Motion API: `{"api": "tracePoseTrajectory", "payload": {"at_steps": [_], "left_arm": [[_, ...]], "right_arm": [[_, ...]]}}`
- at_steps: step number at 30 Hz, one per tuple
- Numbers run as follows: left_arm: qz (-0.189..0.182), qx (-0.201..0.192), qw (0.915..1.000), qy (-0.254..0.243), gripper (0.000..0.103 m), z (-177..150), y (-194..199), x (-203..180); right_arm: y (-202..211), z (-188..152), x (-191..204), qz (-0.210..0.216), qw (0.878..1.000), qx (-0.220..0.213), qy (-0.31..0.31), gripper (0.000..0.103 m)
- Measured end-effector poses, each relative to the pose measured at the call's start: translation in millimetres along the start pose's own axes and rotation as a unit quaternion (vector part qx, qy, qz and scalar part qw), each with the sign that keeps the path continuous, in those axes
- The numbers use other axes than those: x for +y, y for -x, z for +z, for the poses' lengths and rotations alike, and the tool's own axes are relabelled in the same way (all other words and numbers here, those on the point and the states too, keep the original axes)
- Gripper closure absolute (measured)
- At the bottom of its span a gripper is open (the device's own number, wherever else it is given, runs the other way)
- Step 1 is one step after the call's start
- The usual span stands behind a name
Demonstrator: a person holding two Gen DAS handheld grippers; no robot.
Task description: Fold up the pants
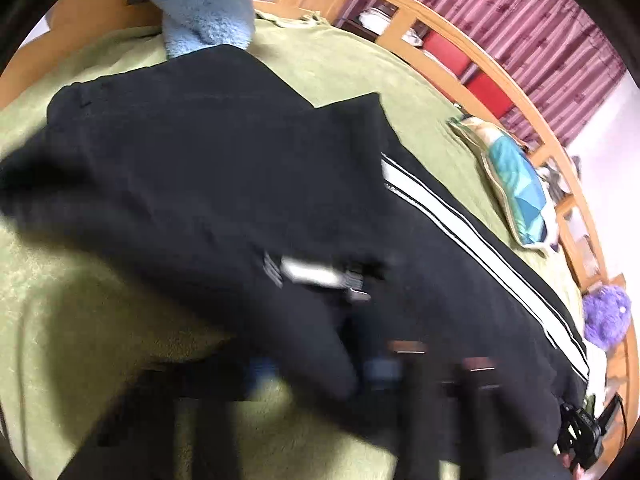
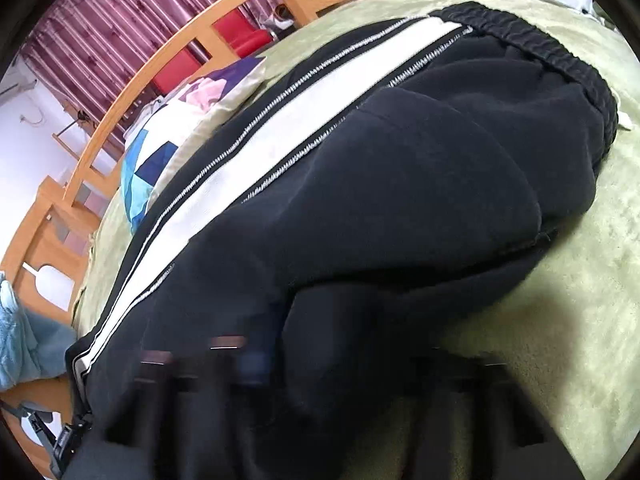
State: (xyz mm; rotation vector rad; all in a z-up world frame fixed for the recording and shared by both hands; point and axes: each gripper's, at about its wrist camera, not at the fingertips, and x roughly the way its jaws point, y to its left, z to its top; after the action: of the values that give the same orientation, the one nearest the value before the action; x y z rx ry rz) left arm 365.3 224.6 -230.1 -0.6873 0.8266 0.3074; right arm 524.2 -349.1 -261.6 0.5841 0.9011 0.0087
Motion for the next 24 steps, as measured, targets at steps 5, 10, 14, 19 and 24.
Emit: {"api": "tracePoseTrajectory", "payload": {"at_steps": [5, 10, 14, 19, 24], "left_arm": [[-0.015, -0.009, 0.9998, -0.006, 0.093, -17, 33, 1], [-0.007, -0.002, 0.9989, -0.046, 0.093, -60, 79, 2], [-0.015, 0.019, 0.9983, -0.053, 0.093, -109, 125, 17], [-0.032, 0.032, 0.9967, -0.067, 0.093, -172, 185, 40], [-0.042, 0.05, 0.9945, -0.081, 0.091, -201, 202, 59]], "right_arm": [[41, -14, -7, 0.014, 1.0, -0.014, 0.004, 0.09], [108, -38, -23, 0.004, 0.999, -0.025, 0.026, 0.097], [163, -67, -53, -0.001, 0.999, -0.024, 0.021, 0.097], [235, -111, -103, -0.006, 1.0, -0.029, 0.01, 0.097], [274, -148, -145, -0.026, 1.0, -0.011, -0.003, 0.093]]}}
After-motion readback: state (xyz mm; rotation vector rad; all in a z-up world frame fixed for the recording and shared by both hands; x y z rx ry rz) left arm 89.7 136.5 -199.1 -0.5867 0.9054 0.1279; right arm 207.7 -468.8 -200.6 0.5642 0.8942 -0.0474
